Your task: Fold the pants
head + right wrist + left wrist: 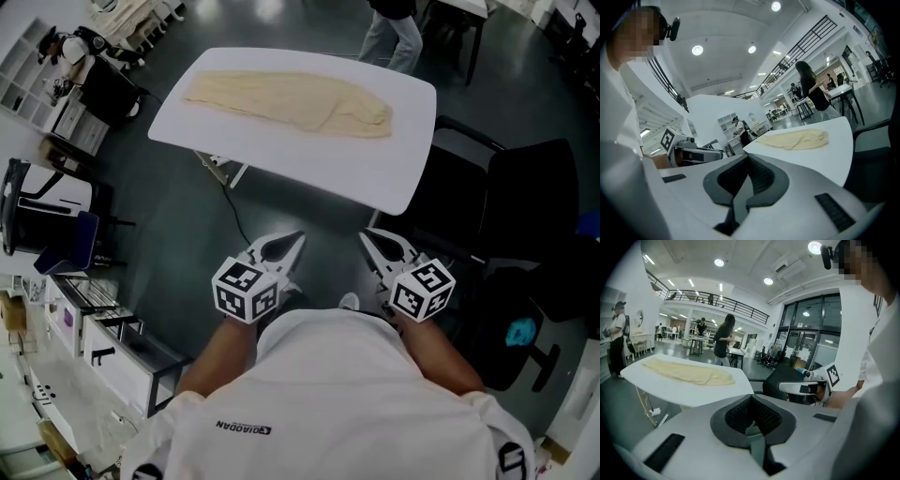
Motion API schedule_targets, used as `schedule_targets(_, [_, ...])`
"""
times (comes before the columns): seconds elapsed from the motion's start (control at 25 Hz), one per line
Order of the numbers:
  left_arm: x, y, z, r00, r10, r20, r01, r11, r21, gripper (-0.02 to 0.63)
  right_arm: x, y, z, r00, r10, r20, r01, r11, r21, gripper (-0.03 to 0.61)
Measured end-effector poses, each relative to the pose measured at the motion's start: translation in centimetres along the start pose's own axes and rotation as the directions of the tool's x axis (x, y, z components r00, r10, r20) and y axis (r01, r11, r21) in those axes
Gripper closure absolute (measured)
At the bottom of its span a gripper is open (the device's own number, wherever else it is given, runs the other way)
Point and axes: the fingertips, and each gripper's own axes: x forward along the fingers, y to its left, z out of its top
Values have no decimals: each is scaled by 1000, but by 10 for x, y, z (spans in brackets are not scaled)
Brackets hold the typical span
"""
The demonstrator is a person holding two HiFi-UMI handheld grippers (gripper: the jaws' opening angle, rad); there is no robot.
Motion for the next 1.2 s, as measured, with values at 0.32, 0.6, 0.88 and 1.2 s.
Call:
schedule_targets(0.32, [21,34,13,999,-43,-4,43,999,-2,591,30,-20,11,999,-47,0,47,999,-9,565])
schedule_targets(0.6, [42,98,45,996,-84,10,84,996,14,591,88,-39,30,994,-105,-3,105,994,-16,563])
schedule_targets(0.88, [57,179,89,990,-140,4,139,988,62,591,162,-56,61,982,-187,-1,187,982,-10,565])
schedule_targets(1.2, [67,275,118,980,-195,-33,197,974,112,591,242,-68,75,953,-304,1,304,952,19,565])
